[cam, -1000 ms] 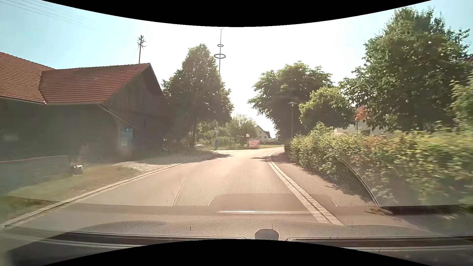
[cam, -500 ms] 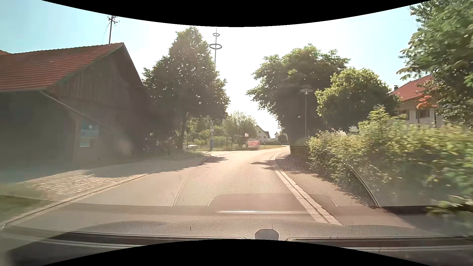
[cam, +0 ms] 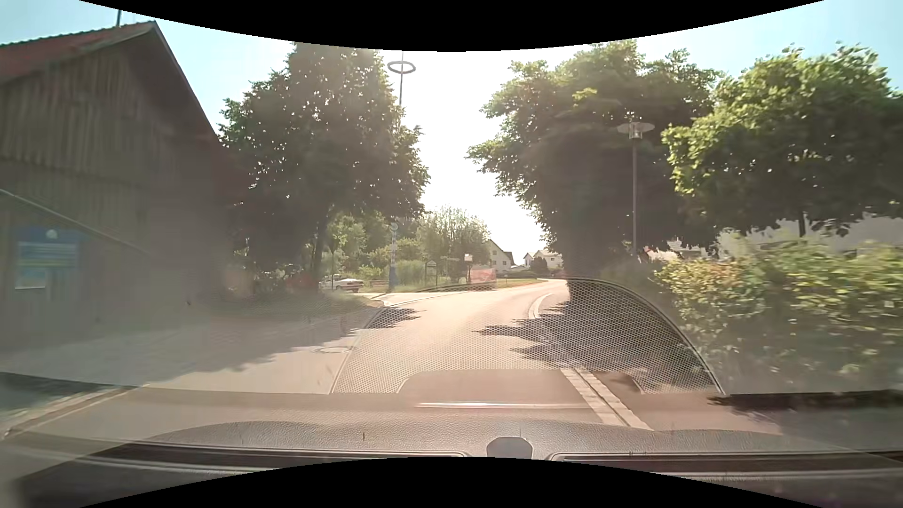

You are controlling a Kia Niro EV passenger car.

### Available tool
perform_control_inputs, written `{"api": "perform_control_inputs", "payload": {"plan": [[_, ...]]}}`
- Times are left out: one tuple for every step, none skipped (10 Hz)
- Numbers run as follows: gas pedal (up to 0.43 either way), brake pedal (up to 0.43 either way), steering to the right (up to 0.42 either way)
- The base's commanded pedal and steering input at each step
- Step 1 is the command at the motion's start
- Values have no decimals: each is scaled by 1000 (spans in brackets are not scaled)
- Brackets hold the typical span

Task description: Follow the waypoints while adhering to traffic rules and regulations

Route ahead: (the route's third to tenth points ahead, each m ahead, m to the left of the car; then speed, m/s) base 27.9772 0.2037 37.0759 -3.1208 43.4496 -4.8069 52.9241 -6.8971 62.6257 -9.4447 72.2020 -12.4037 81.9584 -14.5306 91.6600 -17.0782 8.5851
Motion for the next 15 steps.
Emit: {"api": "perform_control_inputs", "payload": {"plan": [[0,6,11],[0,6,14],[8,6,16],[59,6,20],[79,6,26],[79,6,31],[79,6,32],[79,6,33],[79,6,33],[79,6,34],[79,6,36],[79,6,38],[79,6,41],[87,6,44],[98,6,44]]}}
